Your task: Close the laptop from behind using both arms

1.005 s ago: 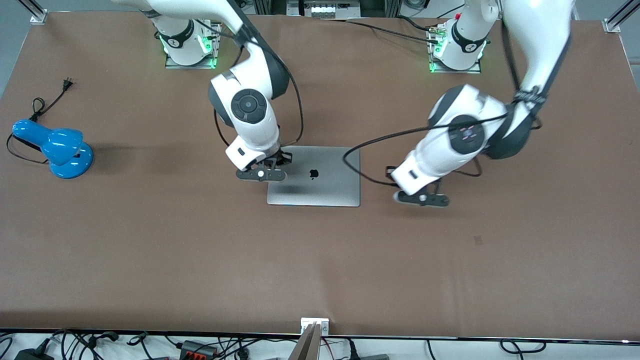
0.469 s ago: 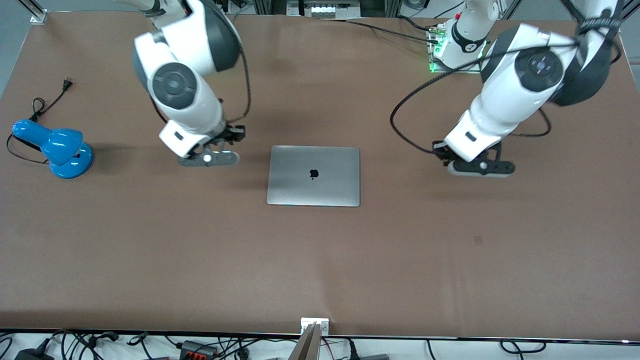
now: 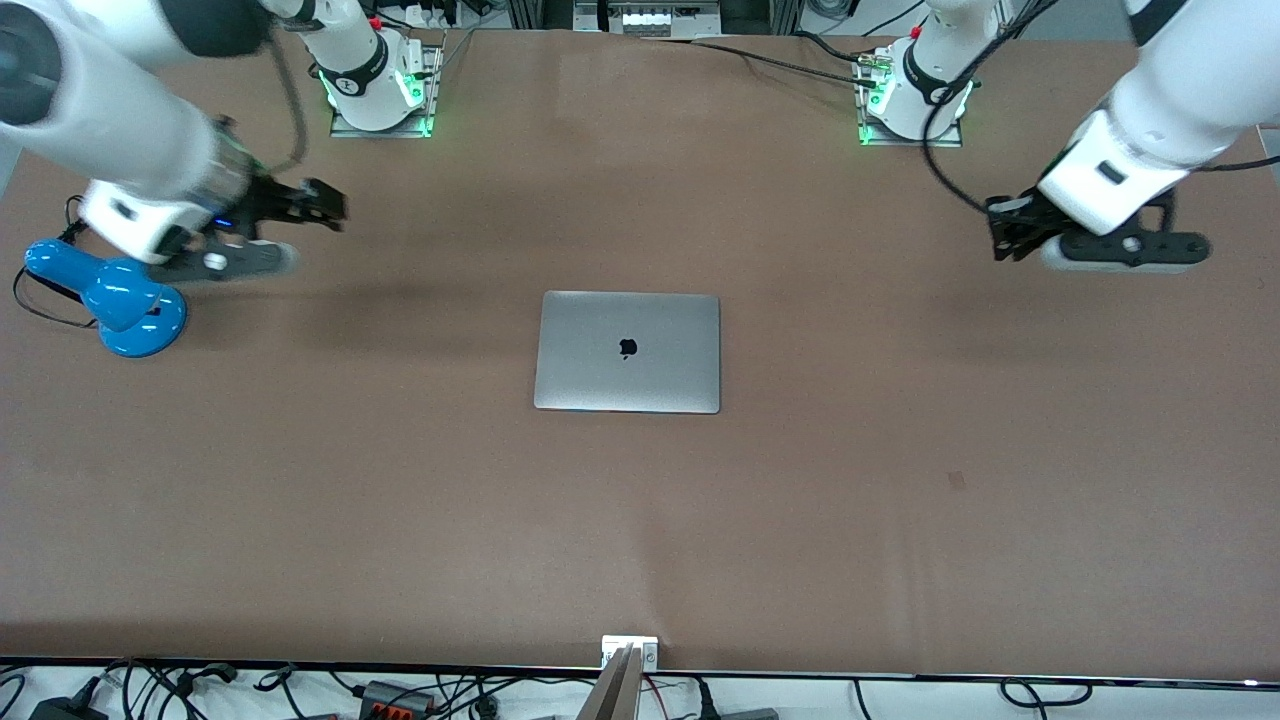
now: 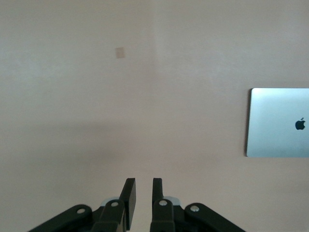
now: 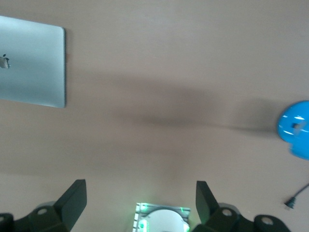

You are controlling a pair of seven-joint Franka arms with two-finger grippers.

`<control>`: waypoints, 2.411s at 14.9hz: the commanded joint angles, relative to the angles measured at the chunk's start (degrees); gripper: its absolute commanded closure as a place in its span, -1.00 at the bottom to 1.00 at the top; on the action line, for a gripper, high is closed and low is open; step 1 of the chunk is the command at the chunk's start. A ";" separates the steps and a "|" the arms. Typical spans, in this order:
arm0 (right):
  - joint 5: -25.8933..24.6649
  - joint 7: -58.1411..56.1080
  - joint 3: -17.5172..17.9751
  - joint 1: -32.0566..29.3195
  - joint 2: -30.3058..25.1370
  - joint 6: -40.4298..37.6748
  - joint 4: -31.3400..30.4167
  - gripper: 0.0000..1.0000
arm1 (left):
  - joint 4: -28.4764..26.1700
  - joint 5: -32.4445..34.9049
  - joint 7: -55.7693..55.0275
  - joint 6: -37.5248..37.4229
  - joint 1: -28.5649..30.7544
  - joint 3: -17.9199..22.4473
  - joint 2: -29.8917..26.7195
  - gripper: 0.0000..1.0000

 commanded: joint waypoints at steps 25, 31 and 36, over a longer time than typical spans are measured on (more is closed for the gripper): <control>-1.22 -11.91 4.32 -17.88 -5.04 8.60 -3.98 -1.00 | -6.29 -0.85 5.02 -0.20 -28.50 32.61 -3.49 -1.00; -1.13 -11.03 4.32 -18.85 -5.04 8.69 -3.98 -1.00 | -0.31 -0.41 4.06 -2.31 -31.12 34.47 0.90 -1.00; -1.13 -10.95 4.32 -18.85 -4.69 9.03 -3.80 -1.00 | -0.48 1.00 3.61 -2.23 -33.17 38.35 0.29 -1.00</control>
